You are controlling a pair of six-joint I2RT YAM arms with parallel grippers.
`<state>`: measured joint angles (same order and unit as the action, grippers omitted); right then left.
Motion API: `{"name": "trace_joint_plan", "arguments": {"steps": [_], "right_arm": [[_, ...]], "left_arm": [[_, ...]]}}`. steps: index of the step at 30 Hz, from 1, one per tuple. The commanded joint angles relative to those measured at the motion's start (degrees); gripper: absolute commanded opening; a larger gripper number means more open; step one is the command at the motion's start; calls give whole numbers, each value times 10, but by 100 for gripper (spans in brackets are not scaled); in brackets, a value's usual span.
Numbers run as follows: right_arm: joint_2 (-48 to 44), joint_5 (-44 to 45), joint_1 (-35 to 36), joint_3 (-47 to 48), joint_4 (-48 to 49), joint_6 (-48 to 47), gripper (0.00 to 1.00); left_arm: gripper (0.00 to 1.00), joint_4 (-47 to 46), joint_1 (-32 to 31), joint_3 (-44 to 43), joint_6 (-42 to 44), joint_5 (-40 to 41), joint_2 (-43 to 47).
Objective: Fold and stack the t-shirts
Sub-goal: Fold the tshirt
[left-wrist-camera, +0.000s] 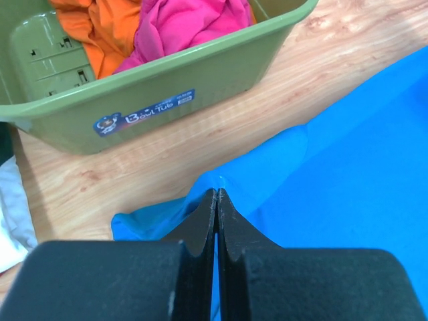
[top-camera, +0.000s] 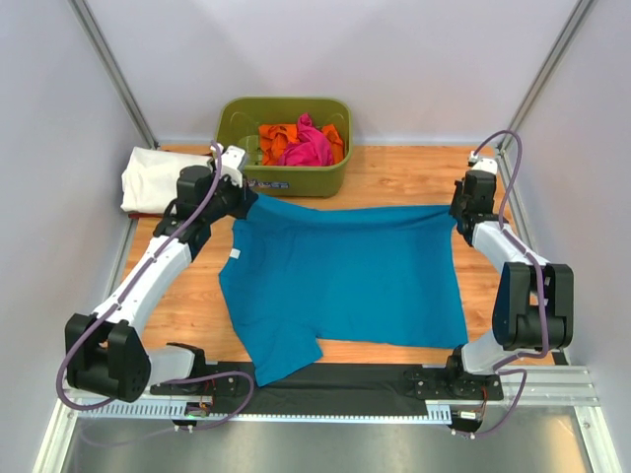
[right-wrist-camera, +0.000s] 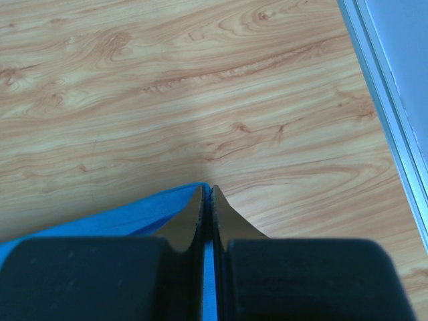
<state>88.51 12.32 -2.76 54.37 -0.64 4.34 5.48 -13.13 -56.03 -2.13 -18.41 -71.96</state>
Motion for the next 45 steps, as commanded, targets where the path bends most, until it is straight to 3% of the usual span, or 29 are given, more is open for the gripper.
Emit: {"name": "trace_joint_plan", "arguments": {"steps": [1, 23, 39, 45], "right_arm": [[-12, 2, -2, -10, 11, -8, 0], [-5, 25, -2, -66, 12, 15, 0], [26, 21, -2, -85, 8, 28, 0], [-1, 11, -2, -102, 9, 29, 0]], "left_arm": [[0, -5, -1, 5, 17, -15, 23], [0, 108, -5, 80, 43, 7, 69], [0, 127, -28, 105, 52, 49, 96], [0, 125, -29, 114, 50, 57, 104]]}}
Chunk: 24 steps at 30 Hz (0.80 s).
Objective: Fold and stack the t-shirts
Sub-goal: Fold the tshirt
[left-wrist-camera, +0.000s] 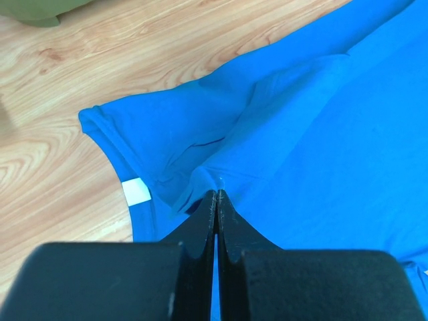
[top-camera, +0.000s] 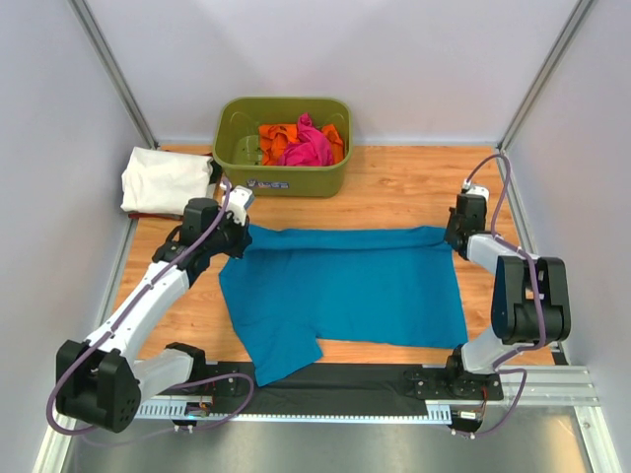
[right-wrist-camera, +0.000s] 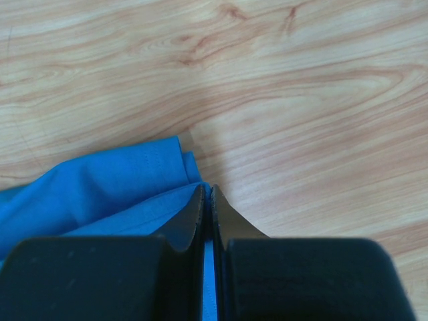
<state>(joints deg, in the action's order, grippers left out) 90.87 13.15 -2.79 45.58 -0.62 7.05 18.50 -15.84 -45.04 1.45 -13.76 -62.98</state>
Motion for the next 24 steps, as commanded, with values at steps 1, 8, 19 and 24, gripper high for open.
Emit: {"name": "trace_joint_plan", "arguments": {"steps": [1, 8, 19, 24], "right_arm": [[-30, 1, -2, -18, 11, 2, 0], [-61, -9, -2, -34, 23, -6, 0], [-106, -55, -2, -55, 23, 12, 78], [-180, -69, -1, -27, -19, 44, 100]], "left_arm": [[0, -7, -2, 4, 14, 11, 12], [0, -5, -2, 8, 12, 17, 23], [66, 54, -2, -29, -8, 25, 39], [87, 70, -2, -60, -26, 75, 68]]}}
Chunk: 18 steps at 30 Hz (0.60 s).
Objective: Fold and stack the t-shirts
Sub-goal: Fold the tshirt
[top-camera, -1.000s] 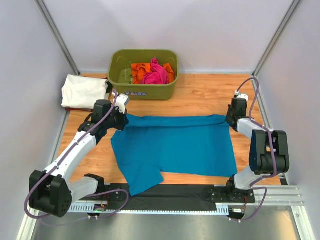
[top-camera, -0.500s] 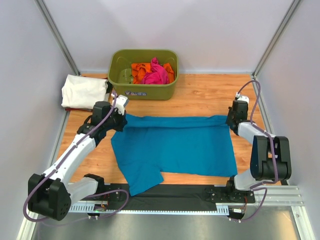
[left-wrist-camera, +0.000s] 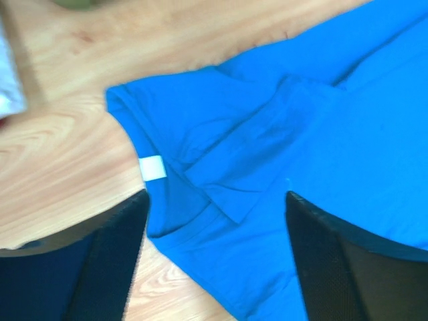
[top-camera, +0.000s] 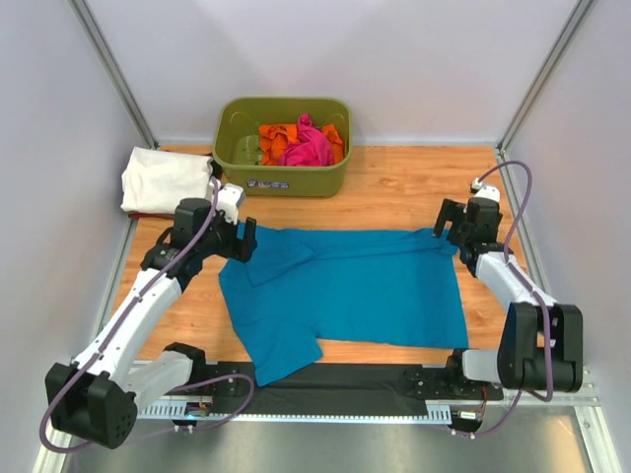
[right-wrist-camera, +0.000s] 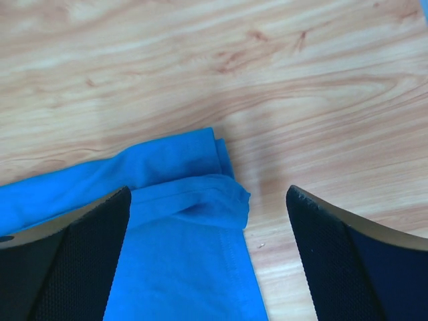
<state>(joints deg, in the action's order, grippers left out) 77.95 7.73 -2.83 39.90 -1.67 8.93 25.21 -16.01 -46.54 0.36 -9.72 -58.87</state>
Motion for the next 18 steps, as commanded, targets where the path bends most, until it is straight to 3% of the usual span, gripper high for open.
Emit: {"name": "trace_joint_plan", "arguments": {"steps": [1, 7, 11, 15, 17, 18], "right_arm": [[-59, -19, -1, 39, -18, 30, 100], [-63, -26, 0, 112, -94, 114, 100], [-17, -20, 2, 143, -133, 147, 100], [8, 2, 2, 170, -175, 163, 98], [23, 11, 1, 179, -190, 163, 94], [30, 9, 0, 182, -194, 168, 85]], "left_arm": [[92, 1, -1, -61, -24, 40, 25], [91, -5, -38, -136, -178, 17, -79], [90, -9, -145, -179, -186, 96, -185], [86, 39, -194, -273, -200, 156, -281], [83, 38, -225, -296, -193, 173, -326], [82, 34, -235, -314, -188, 179, -339]]}}
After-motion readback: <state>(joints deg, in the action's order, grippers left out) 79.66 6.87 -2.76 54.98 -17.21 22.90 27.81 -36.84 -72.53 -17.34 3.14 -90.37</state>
